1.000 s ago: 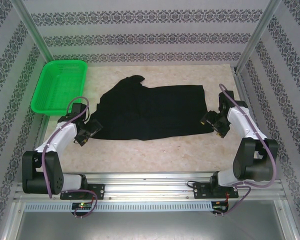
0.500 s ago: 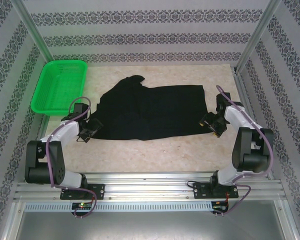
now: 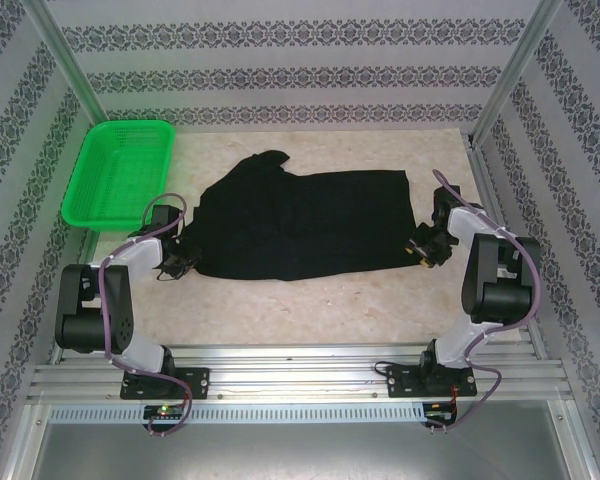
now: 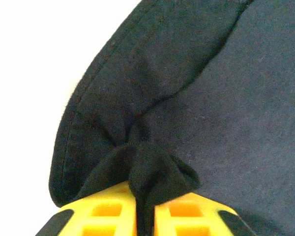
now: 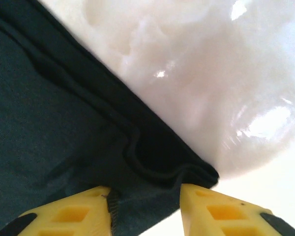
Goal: Fold and stack the t-shirts
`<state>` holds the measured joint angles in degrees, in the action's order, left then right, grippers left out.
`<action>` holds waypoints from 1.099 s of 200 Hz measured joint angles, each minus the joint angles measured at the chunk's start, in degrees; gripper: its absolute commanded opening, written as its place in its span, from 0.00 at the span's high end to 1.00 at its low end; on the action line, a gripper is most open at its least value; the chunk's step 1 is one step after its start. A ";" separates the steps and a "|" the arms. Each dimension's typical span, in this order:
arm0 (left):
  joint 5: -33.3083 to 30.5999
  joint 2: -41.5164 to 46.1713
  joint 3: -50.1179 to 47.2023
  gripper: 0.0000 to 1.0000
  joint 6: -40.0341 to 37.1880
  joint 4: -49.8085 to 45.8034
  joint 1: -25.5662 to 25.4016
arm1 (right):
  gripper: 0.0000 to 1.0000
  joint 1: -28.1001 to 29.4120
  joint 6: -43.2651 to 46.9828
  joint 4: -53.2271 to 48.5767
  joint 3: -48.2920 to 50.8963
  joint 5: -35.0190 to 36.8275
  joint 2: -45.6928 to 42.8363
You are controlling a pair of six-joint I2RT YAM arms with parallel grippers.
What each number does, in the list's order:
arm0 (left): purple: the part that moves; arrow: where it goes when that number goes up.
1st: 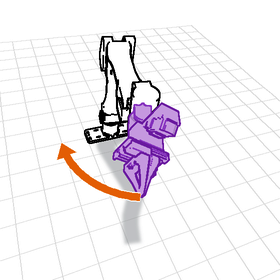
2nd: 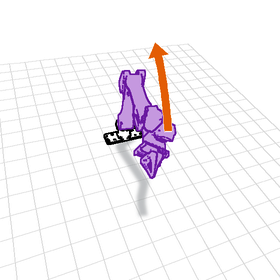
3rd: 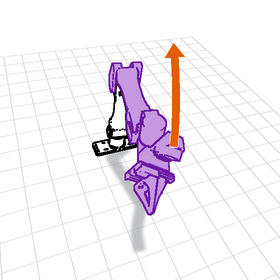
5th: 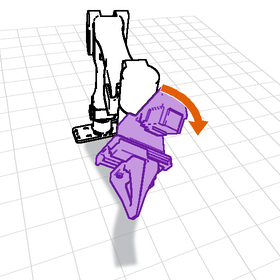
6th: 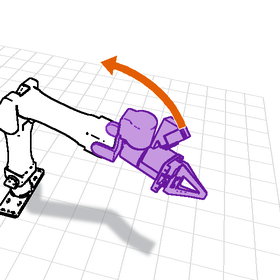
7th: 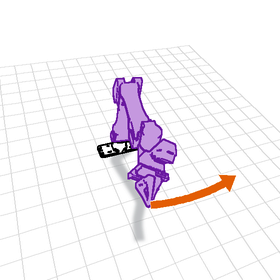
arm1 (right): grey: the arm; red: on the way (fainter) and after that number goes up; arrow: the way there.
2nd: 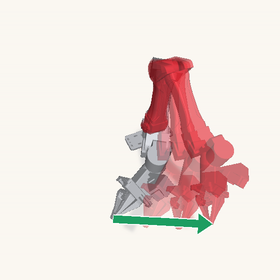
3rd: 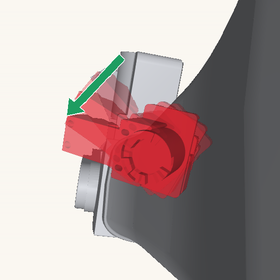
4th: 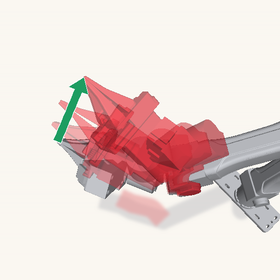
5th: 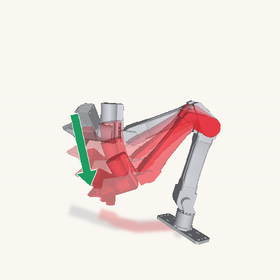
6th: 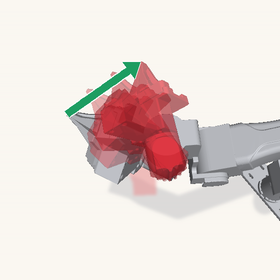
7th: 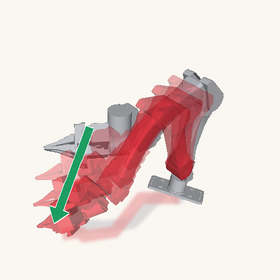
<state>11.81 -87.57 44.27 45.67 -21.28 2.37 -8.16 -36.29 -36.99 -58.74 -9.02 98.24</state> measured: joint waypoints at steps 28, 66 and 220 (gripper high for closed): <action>-0.07 0.17 0.00 0.93 -0.44 0.00 0.02 | 0.83 0.00 0.33 0.76 -0.13 0.20 1.27; -0.02 3.23 -0.17 0.94 -0.74 -0.76 0.63 | 0.91 -0.17 0.48 -0.46 0.44 1.33 -0.09; -0.13 23.32 -14.93 0.94 5.09 -11.04 3.76 | 0.95 -2.34 -7.21 -11.47 12.35 4.28 -15.61</action>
<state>11.68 -64.25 29.34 50.76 -32.32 6.13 -10.50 -43.51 -48.47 -46.39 -4.73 82.63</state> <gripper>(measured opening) 0.057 0.065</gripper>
